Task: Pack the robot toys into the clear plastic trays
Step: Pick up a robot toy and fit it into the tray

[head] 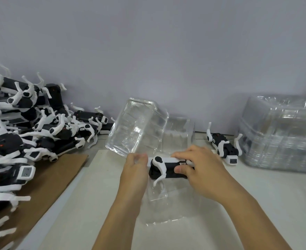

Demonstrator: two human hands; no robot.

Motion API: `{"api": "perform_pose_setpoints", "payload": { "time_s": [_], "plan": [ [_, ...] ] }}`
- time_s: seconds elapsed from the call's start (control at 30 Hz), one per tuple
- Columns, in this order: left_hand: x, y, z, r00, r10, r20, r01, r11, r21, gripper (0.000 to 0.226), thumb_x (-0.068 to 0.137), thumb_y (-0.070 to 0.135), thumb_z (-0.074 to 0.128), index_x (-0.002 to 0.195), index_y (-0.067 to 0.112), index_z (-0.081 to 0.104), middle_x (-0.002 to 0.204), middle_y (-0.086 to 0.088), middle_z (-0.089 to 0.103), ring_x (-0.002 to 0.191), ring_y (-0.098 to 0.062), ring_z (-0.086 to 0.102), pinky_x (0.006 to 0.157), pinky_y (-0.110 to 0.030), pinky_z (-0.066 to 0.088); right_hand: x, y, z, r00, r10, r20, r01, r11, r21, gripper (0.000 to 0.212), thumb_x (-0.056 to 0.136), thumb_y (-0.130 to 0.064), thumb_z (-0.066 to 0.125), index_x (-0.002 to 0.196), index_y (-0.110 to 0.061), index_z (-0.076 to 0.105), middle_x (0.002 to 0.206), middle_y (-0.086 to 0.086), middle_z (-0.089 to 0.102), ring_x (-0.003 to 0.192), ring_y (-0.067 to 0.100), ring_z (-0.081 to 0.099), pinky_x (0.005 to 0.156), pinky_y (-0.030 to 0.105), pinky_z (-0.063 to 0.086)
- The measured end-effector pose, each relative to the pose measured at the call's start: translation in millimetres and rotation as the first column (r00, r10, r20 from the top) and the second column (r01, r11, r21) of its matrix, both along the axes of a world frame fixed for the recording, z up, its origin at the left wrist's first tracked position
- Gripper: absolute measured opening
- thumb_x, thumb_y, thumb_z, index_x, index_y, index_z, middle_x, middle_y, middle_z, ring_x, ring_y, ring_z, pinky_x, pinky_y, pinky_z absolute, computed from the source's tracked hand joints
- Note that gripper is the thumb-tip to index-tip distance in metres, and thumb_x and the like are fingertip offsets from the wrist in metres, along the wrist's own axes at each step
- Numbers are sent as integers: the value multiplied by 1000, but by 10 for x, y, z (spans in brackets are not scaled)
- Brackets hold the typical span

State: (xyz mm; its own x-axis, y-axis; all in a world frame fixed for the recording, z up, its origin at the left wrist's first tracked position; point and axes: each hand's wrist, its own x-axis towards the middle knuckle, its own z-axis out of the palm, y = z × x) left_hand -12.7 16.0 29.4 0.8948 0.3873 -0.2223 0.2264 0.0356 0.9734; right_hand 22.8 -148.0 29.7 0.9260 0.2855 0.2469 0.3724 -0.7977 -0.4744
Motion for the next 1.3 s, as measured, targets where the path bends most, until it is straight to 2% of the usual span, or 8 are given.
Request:
{"api": "perform_pose_setpoints", "payload": {
  "time_s": [0.1, 0.23, 0.43, 0.7, 0.83, 1.0, 1.1, 1.3],
  "plan": [
    [6, 3, -7, 999, -10, -32, 12, 998, 61, 14, 100, 40, 45, 106, 35, 57, 104, 6, 63, 106, -20, 58, 104, -46, 43, 9, -11, -11, 1000, 4, 7, -4, 1000, 4, 29, 95, -40, 61, 123, -47, 62, 108, -16, 53, 108, 12, 41, 90, 31, 25],
    [7, -9, 5, 1000, -21, -10, 21, 1000, 3, 12, 100, 32, 46, 102, 29, 58, 103, 5, 61, 94, -14, 57, 78, -32, 47, 21, -10, -30, 1000, 1, 25, -1, 1000, 7, 27, 95, -39, 61, 120, -47, 63, 103, -16, 52, 103, 11, 40, 88, 31, 25],
    [38, -34, -22, 999, 33, 21, -32, 999, -21, 13, 100, 17, 48, 105, 21, 59, 99, 5, 58, 82, -12, 53, 66, -28, 39, 34, 11, -55, 999, -9, 50, 9, 1000, -8, 25, 93, -39, 64, 117, -46, 66, 101, -16, 51, 102, 12, 41, 83, 30, 21],
    [46, -13, -31, 1000, -3, 1, 3, 1000, -25, 25, 93, 7, 48, 106, 26, 58, 98, 7, 59, 81, -12, 55, 70, -30, 46, 43, 15, -72, 998, -1, 59, 3, 999, -35, 27, 92, -41, 63, 117, -49, 64, 102, -19, 49, 101, 8, 38, 82, 29, 18],
    [49, -33, -51, 999, 25, 25, -25, 1000, 8, 26, 95, 5, 47, 104, 27, 58, 95, 12, 58, 76, -4, 55, 60, -23, 41, 40, 30, -66, 998, 4, 56, -1, 998, -56, 25, 93, -40, 63, 116, -49, 64, 99, -20, 46, 100, 7, 36, 78, 29, 14],
    [69, -39, -102, 997, 69, 14, -71, 989, 130, 32, 90, 2, 46, 97, 31, 58, 94, 8, 62, 73, -15, 58, 63, -28, 42, 29, 36, -70, 999, 22, 46, -17, 994, -105, 13, 94, -39, 60, 103, -46, 65, 98, -18, 47, 103, 9, 36, 81, 32, 15],
    [78, -38, -109, 997, 74, 21, -76, 987, 143, 34, 87, 0, 48, 97, 30, 59, 94, 8, 62, 71, -15, 58, 61, -28, 42, 28, 31, -77, 999, 20, 44, -15, 995, -98, 13, 93, -38, 60, 103, -46, 65, 95, -18, 45, 102, 9, 35, 79, 32, 13],
    [53, -33, -63, 1000, 12, 1, -12, 996, 85, 14, 96, 20, 51, 103, 30, 57, 100, 9, 60, 80, -9, 58, 61, -27, 39, 40, 28, -84, 999, 3, 47, 1, 997, -77, 20, 93, -40, 61, 112, -47, 65, 97, -20, 43, 102, 7, 34, 82, 30, 14]
  ]
}}
